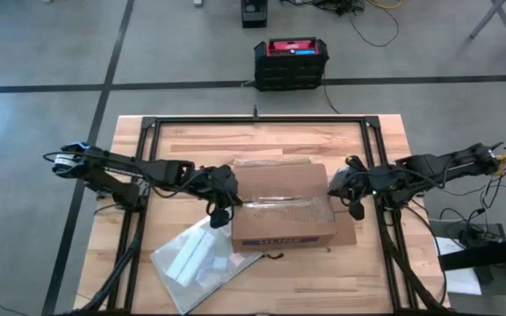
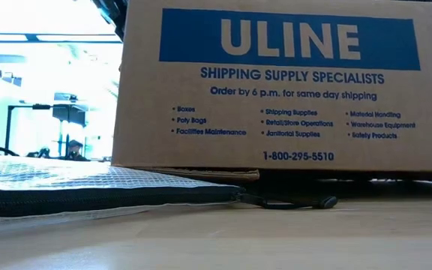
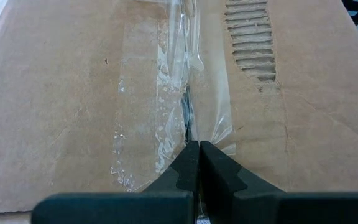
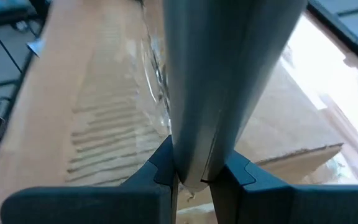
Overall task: Unpack boxes
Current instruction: Break down cardboard box until it is fully flat
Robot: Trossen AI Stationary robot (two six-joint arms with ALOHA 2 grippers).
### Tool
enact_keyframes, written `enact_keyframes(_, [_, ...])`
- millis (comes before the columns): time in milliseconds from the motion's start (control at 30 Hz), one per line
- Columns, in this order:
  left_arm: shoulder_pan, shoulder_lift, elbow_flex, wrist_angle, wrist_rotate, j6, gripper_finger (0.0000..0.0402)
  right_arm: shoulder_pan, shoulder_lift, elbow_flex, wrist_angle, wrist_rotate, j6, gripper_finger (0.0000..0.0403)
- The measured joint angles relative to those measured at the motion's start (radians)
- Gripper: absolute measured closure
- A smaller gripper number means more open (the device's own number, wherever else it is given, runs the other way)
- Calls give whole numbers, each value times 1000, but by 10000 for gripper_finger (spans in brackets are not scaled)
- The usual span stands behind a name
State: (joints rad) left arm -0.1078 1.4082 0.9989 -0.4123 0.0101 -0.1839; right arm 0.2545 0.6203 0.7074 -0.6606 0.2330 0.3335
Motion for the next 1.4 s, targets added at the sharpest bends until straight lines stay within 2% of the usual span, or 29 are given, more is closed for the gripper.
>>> enact_keyframes(267, [0,-2,0,2,0,-12,401,10,-81,0,-3,35,24,363])
enact_keyframes(400, [4,-30,29,-31,1,-2,401,10,-91,-6,-52,128,131,363])
enact_keyframes(600, [16,-66,171,-56,-10,86,402,10,-90,-80,-61,266,330,363])
enact_keyframes(733, [36,-28,241,-47,-21,156,402,32,-99,-146,-41,353,474,363])
enact_keyframes(867, [82,92,323,10,-4,227,402,88,-103,-168,-2,456,570,363])
enact_keyframes(967, [128,230,424,44,96,271,402,137,-103,-168,-14,550,638,363])
enact_keyframes(1067, [166,390,583,10,207,340,402,190,-102,-167,-14,611,709,363])
enact_keyframes(1167, [186,535,773,-46,276,421,402,256,-101,-170,-14,675,786,363])
enact_keyframes(1400, [210,832,1204,-313,292,545,402,403,-74,-172,-14,807,898,363])
